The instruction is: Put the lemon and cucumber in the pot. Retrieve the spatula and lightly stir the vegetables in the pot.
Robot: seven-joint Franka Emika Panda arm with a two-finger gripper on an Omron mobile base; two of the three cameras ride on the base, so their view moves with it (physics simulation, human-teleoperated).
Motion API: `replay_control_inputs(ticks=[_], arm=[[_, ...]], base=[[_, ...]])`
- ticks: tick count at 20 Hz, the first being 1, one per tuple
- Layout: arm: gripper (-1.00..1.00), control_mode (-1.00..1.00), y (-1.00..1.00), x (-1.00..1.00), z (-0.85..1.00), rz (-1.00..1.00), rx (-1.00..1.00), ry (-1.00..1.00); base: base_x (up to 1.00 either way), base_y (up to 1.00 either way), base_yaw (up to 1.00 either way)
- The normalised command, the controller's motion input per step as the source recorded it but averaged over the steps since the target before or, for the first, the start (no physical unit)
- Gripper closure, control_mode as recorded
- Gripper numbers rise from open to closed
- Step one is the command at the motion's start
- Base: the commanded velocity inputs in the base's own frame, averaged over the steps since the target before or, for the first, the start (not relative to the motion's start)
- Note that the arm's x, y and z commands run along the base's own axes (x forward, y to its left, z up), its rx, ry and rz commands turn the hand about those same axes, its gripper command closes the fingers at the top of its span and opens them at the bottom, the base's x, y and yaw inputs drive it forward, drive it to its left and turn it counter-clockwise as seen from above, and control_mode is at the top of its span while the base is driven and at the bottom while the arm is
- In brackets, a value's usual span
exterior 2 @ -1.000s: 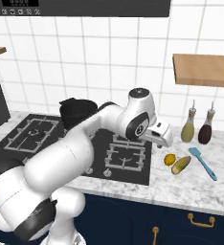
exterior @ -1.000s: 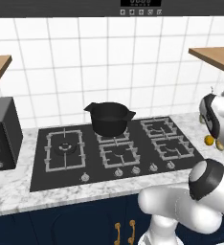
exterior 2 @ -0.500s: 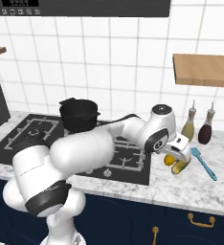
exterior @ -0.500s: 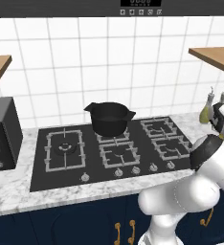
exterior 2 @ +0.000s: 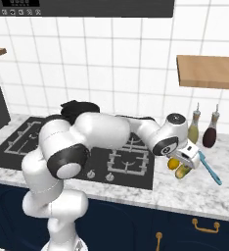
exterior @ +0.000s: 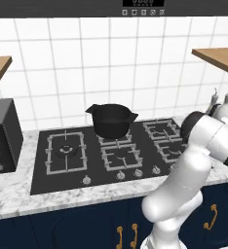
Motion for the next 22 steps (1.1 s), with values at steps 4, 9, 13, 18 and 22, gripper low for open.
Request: replay_control_inputs(ticks=[4, 9, 13, 18, 22], arm=[[-1.00, -1.00, -0.38, 0.50, -0.21, -0.10, 0.07, 0.04], [-1.00, -1.00, -0.41, 0.24, -0.23, -0.10, 0.06, 0.02], [-1.00, -1.00, -0.27, 0.20, -0.21, -0.08, 0.09, 0.00], [-1.00, -1.00, -0.05, 0.17, -0.29, -0.03, 0.09, 0.00], [-1.00, -1.00, 0.08, 0.23, -0.39, -0.03, 0.02, 0.02]], base=[[0.00, 0.00, 0.00], [0.00, 0.00, 0.00], [0.00, 0.00, 0.00], [0.00, 0.00, 0.00], [0.00, 0.00, 0.00]])
